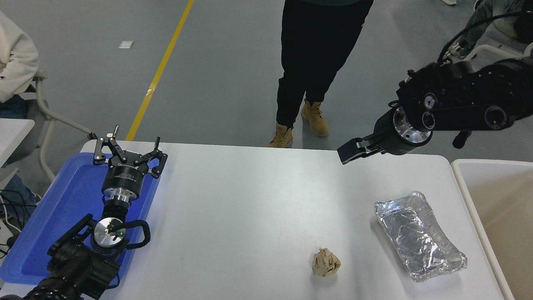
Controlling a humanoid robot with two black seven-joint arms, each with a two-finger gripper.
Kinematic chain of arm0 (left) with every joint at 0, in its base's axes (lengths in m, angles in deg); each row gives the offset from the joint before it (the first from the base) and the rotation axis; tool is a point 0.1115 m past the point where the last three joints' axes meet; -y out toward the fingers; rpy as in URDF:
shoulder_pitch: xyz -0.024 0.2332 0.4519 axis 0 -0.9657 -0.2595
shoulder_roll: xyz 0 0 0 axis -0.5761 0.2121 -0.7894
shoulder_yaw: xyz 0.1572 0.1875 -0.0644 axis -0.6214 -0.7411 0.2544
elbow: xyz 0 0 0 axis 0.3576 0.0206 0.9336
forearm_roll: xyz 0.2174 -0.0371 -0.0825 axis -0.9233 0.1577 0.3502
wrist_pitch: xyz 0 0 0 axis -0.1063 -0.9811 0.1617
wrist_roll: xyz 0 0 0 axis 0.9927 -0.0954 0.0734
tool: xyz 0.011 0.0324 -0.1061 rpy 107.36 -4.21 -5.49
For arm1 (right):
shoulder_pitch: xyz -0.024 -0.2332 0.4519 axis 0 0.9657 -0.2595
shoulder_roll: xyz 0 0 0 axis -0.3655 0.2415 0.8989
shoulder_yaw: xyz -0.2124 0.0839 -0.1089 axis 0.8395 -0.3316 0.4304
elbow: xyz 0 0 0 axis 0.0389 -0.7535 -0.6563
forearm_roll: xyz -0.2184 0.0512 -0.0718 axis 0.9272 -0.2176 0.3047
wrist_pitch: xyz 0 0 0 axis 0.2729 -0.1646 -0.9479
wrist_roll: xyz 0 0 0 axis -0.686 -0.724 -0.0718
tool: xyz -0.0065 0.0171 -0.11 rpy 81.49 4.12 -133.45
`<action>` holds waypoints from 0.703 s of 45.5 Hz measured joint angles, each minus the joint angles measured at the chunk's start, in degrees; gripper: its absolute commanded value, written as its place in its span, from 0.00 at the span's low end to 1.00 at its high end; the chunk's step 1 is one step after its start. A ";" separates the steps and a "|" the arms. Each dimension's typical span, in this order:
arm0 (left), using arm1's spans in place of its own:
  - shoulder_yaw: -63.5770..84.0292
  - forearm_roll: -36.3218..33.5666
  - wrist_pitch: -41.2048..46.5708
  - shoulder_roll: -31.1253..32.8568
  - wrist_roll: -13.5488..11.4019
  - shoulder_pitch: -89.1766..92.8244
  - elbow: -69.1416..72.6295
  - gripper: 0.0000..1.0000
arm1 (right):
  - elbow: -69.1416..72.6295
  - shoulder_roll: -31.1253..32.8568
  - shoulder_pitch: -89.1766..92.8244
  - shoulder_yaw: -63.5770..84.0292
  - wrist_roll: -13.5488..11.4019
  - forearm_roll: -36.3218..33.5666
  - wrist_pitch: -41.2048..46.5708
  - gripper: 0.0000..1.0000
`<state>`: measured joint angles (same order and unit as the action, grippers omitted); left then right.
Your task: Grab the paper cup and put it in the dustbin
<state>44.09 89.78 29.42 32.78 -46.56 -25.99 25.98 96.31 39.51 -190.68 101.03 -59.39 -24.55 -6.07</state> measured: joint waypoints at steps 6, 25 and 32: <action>0.00 0.00 -0.01 0.00 0.00 0.00 0.00 1.00 | 1.92 0.28 -2.13 1.34 0.01 -1.88 2.25 1.00; 0.00 -0.02 -0.02 -0.03 0.00 0.00 0.00 1.00 | 7.00 3.24 -8.76 3.99 -0.10 -7.51 8.09 1.00; 0.00 -0.02 -0.02 -0.04 0.00 0.00 0.00 1.00 | 7.65 3.73 -9.68 4.41 -0.18 -8.24 9.74 1.00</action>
<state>44.10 89.76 29.41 32.74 -46.56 -25.99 25.98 103.96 43.25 -200.36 105.45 -59.57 -32.79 3.67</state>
